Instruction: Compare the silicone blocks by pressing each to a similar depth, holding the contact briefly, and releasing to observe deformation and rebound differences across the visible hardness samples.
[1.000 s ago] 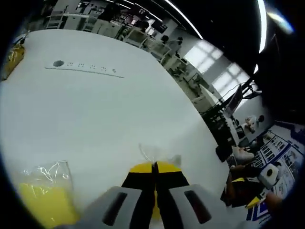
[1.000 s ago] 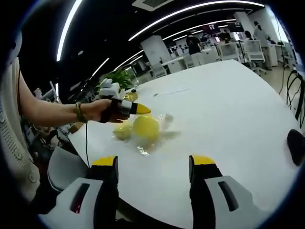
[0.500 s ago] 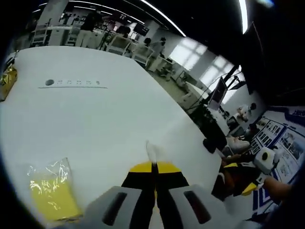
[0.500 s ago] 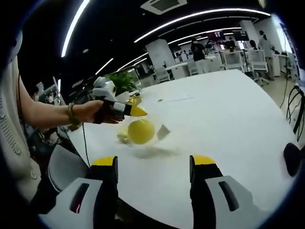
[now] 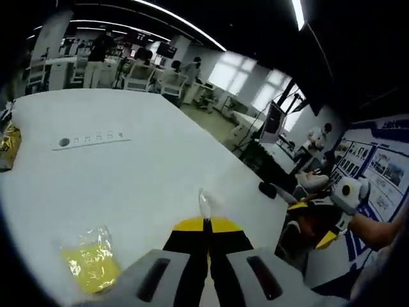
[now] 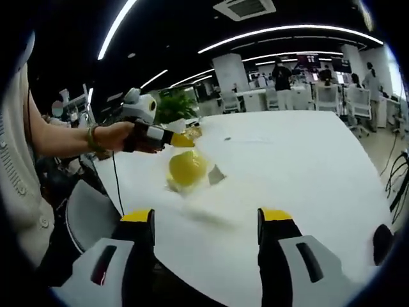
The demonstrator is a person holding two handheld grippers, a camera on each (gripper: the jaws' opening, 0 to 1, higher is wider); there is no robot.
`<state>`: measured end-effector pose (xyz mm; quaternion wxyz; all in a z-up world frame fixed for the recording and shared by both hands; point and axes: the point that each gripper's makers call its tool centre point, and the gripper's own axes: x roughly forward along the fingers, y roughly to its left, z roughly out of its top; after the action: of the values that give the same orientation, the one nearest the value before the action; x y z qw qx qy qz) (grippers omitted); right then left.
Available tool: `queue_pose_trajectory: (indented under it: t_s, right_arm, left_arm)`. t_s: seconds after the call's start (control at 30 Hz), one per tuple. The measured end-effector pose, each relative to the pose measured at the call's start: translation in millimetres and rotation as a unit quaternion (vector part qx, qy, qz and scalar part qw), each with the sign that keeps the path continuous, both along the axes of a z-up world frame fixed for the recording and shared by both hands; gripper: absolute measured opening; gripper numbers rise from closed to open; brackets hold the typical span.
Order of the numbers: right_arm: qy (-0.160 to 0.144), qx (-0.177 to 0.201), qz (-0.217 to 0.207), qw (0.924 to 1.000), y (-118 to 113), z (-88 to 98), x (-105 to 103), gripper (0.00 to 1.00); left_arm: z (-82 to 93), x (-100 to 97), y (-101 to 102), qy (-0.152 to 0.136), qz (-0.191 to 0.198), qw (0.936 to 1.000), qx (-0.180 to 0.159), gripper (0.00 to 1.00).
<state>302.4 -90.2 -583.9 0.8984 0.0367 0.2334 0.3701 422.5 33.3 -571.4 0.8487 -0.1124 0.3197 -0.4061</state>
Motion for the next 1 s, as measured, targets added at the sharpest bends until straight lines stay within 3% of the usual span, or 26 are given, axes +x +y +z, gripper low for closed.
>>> queue_pose_trajectory:
  t_s: [0.3, 0.47, 0.67, 1.0]
  right_arm:
    - [-0.025, -0.034, 0.07, 0.9967, 28, 16.4, 10, 0.66]
    - [-0.044, -0.078, 0.133, 0.987, 51, 23.1, 20, 0.68]
    - [-0.054, -0.094, 0.182, 0.9773, 80, 31.1, 36, 0.7]
    - [-0.035, -0.097, 0.238, 0.9658, 121, 17.9, 50, 0.69]
  left_arm:
    - [22.5, -13.3, 17, -0.014, -0.012, 0.9998, -0.008, 0.0]
    - [27.8, -22.3, 20, -0.026, -0.033, 0.9991, 0.006, 0.0]
    - [33.8, -31.2, 26, -0.036, -0.048, 0.998, 0.019, 0.0]
    - [33.7, -40.0, 24, -0.041, -0.073, 0.9958, 0.037, 0.0]
